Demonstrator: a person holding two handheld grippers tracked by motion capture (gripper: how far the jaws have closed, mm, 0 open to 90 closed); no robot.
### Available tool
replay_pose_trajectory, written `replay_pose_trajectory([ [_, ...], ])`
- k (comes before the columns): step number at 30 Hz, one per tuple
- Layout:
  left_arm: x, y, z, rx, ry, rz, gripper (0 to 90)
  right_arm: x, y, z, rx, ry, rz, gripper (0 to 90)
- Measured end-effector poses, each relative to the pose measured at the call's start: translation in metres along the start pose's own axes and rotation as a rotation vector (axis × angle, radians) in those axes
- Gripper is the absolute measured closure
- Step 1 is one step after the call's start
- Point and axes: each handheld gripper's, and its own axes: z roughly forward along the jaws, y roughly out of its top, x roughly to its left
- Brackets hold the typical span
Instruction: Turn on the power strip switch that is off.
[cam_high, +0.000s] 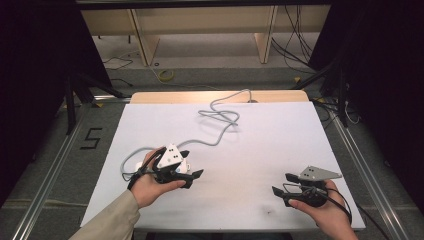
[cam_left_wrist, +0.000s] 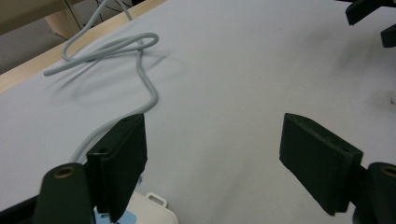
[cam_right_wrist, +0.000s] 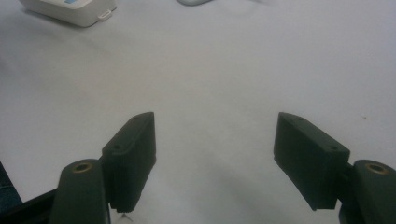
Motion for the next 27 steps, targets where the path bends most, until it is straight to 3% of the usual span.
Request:
replay_pose_trajectory([
  [3,-0.004,-0.004,0.000,-0.007,-0.008,0.000,22.4,0.000,0.000,0.001,-0.002,0.002,-0.001,30.3],
  [12,-0.004,-0.021,-0.006,0.054,-0.029,0.015,21.7,0.001,-0.001,0.001,0.001,0.009,-0.003,30.3],
  [19,-0.005,-0.026,-0.011,0.050,-0.013,0.018,20.9,0.000,-0.001,0.000,0.000,0.011,0.001,30.3],
  [27,-0.010,-0.026,-0.006,0.074,-0.027,0.022,20.5,0.001,-0.001,0.000,0.001,0.009,0.001,30.2],
])
